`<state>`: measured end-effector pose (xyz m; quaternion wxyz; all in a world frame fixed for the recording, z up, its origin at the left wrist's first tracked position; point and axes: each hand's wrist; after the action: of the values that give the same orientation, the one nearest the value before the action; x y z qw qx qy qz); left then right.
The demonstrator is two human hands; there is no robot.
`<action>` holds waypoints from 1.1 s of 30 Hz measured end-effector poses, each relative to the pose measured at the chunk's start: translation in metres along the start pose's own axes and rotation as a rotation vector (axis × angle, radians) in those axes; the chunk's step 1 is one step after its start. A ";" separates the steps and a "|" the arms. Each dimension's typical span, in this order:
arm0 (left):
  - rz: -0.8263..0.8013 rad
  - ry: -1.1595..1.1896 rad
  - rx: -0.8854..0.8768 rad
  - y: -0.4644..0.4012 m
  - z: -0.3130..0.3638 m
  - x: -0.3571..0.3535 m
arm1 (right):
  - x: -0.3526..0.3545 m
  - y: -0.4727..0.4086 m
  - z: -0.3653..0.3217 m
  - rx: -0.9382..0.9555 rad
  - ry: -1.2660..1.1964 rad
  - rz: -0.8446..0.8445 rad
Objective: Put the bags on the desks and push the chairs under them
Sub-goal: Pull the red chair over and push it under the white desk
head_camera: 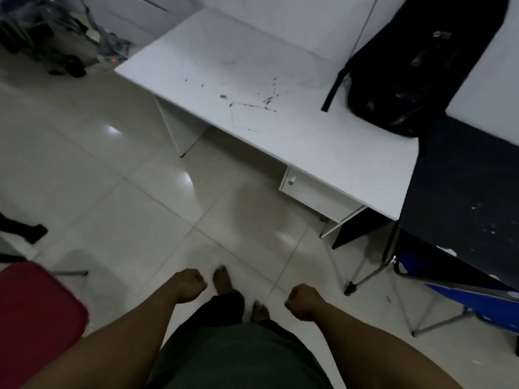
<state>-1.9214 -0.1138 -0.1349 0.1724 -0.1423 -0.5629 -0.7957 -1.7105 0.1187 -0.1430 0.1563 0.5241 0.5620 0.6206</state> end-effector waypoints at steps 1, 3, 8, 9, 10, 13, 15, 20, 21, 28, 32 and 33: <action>0.014 0.039 -0.004 0.000 -0.005 -0.004 | -0.003 0.002 -0.006 0.010 0.022 -0.005; 0.036 0.105 -0.014 0.008 -0.019 -0.006 | -0.009 0.011 -0.029 0.056 0.069 0.012; 0.021 0.120 -0.050 0.018 -0.051 0.010 | -0.017 0.018 -0.086 0.103 0.054 0.107; 0.032 0.121 -0.065 0.020 -0.059 0.019 | -0.021 0.020 -0.099 0.105 0.043 0.125; 0.041 0.124 -0.085 0.019 -0.066 0.026 | -0.023 0.023 -0.108 0.100 0.036 0.140; 0.064 0.078 -0.141 0.022 -0.090 0.051 | -0.041 0.026 -0.131 0.072 0.001 0.182; 0.084 0.019 -0.169 0.029 -0.114 0.070 | -0.065 0.030 -0.152 0.044 -0.037 0.176; 0.079 -0.195 -0.189 0.037 -0.172 0.103 | -0.122 0.042 -0.223 0.064 -0.098 0.126; 0.066 -0.208 -0.184 0.038 -0.179 0.105 | -0.129 0.045 -0.237 0.085 -0.117 0.128; 0.041 -0.222 -0.226 0.055 -0.221 0.106 | -0.173 0.067 -0.288 0.162 -0.129 0.180; 0.076 -0.205 -0.232 0.067 -0.242 0.104 | -0.191 0.083 -0.275 0.114 -0.055 0.199; 0.088 -0.192 -0.229 0.072 -0.247 0.103 | -0.195 0.086 -0.269 0.102 -0.040 0.199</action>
<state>-1.9910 -0.3807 -0.1114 0.1351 -0.2610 -0.4758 -0.8290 -1.8205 -0.2051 -0.1132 0.0782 0.5968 0.5347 0.5931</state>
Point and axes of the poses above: each hand's wrist, its own y-axis away from the middle knuckle, its own x-axis out of the back of the hand, z = x × y, and after that the axes turned 7 degrees about y, right-handed
